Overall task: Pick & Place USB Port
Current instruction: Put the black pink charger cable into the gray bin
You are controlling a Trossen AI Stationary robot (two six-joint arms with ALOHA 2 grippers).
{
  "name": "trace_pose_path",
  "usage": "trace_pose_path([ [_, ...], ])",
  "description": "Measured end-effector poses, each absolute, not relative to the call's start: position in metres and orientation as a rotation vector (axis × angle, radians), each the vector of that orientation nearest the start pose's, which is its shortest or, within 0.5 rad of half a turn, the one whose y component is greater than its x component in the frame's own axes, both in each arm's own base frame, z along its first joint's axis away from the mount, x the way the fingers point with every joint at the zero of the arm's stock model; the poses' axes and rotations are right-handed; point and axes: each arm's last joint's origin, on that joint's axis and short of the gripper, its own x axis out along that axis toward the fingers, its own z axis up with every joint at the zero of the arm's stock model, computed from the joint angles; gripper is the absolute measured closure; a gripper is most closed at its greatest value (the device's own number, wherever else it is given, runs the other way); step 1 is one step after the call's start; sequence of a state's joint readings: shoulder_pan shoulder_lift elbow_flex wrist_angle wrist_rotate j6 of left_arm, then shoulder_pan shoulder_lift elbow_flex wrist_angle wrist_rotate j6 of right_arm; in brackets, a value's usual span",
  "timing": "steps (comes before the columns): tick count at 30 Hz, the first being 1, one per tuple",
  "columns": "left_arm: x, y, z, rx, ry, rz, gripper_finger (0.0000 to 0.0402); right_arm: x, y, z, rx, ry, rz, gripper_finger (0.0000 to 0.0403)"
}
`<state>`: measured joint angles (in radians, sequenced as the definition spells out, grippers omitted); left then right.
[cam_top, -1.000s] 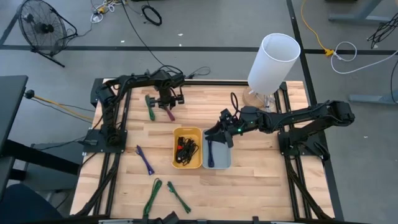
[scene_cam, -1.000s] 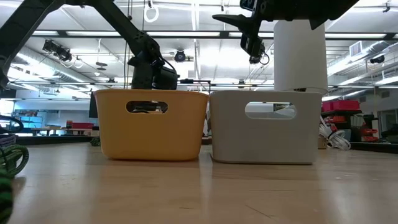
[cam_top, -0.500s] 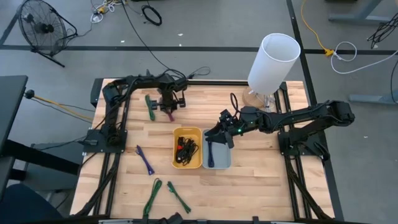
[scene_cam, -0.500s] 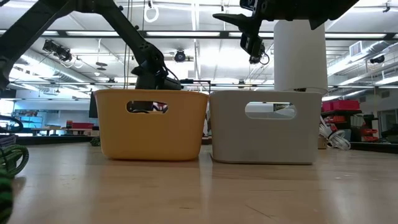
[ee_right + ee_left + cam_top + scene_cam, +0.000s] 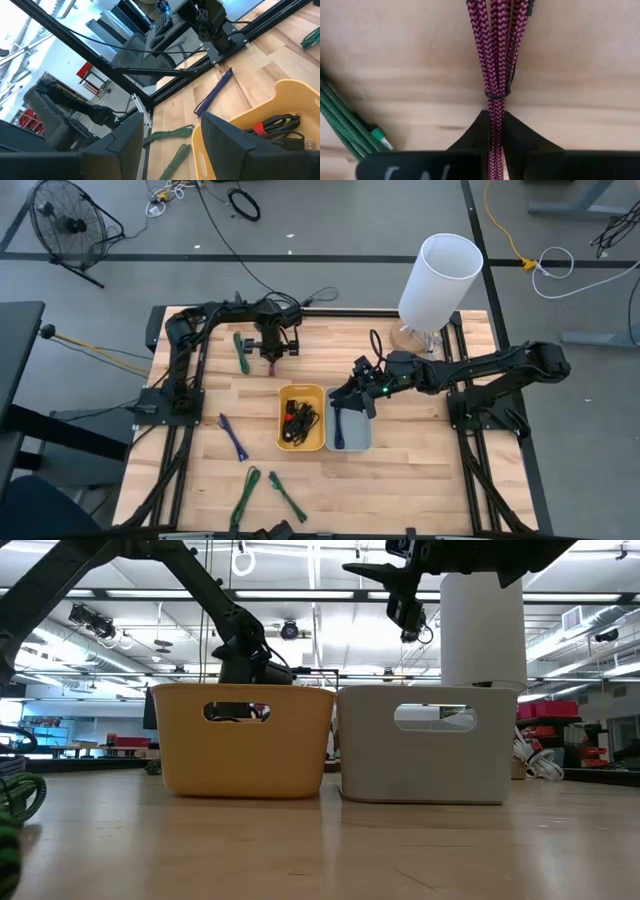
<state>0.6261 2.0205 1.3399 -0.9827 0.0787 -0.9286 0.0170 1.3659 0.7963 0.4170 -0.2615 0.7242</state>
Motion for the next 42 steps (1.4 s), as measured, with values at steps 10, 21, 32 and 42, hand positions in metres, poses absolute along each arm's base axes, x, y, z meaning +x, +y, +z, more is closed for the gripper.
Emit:
trace_pose_path([
  [10,0.278,0.193,0.220,-1.120,1.108,0.951,0.0375,0.299,0.010,0.264,0.733,0.250,0.155,0.0206],
  [21,0.248,0.120,0.359,-0.812,0.579,0.484,0.0375,0.300,-0.007,0.268,0.766,0.185,0.118,0.0206],
  [32,0.236,0.031,0.414,-0.517,0.317,0.242,0.0375,0.299,-0.014,0.301,0.752,-0.141,0.225,0.0206],
  [42,0.281,-0.011,0.403,-0.461,0.260,0.120,0.0375,0.295,-0.014,0.313,0.722,-0.276,0.258,0.0206],
])
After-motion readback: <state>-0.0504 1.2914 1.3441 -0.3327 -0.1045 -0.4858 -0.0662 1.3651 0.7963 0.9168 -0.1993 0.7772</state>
